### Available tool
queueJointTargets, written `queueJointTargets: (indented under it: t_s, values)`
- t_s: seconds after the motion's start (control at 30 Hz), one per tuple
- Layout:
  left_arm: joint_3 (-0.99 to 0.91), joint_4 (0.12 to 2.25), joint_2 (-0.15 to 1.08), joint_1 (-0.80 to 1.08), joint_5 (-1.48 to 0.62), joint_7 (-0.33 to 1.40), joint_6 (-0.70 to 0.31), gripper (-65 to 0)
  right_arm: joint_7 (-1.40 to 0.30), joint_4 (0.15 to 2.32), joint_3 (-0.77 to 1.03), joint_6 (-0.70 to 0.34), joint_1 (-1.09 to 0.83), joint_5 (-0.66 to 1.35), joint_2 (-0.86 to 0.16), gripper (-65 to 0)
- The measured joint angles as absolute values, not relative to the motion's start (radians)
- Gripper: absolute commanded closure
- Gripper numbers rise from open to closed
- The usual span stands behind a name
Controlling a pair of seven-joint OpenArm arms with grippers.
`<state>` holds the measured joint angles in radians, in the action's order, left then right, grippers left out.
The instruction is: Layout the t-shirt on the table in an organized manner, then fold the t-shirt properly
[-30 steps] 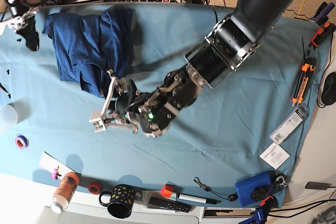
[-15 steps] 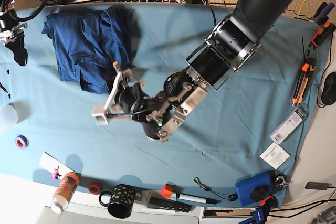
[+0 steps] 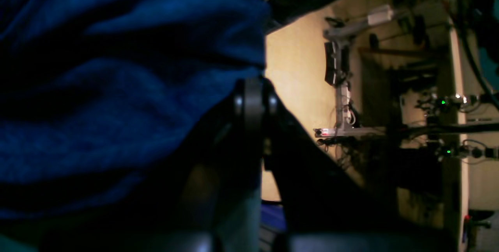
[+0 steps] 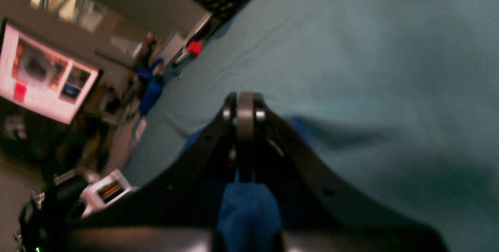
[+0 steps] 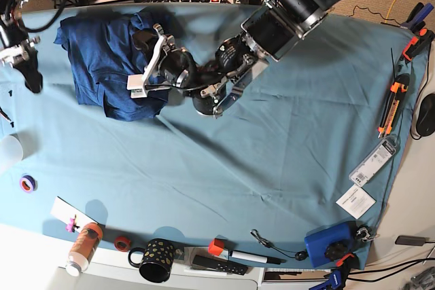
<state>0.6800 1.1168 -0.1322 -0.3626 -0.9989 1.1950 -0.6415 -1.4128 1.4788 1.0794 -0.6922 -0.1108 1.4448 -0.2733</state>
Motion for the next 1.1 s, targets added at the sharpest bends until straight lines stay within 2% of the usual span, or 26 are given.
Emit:
queueJointTargets:
  t_s: [0.17,0.3,0.47,0.73,1.0,1.1]
  values:
    - [0.679,1.117,-0.132,-0.363,-0.998,1.195,-0.623,0.0,-1.414,1.705,0.923,-0.693,-0.125,1.447,-0.21,0.0]
    - [0.679,1.117,-0.132,-0.363,-0.978,1.194,-0.624,0.0,-1.415,1.876,0.82,-0.67,-0.208,1.456,-0.152,0.0]
    - [0.679,1.117,-0.132,-0.363,-0.968,1.194,-0.624,0.0,-1.419,2.004,0.808,-0.674,-0.374,1.457,-0.112,0.0]
    - [0.679,1.117,-0.132,-0.363,-0.968,1.187,-0.626,0.0,-1.416,1.966,0.883,-0.697,-0.53,1.457,-0.113,0.0]
    - [0.68,1.117,-0.132,-0.363,-0.968,1.187,-0.625,0.0,-1.414,1.729,0.883,-0.696,-0.474,1.444,-0.114,0.0]
    - [0.679,1.117,-0.132,-0.363,-0.876,1.181,-0.625,0.0,-1.415,1.673,0.883,-0.697,-0.435,1.41,-0.132,0.0]
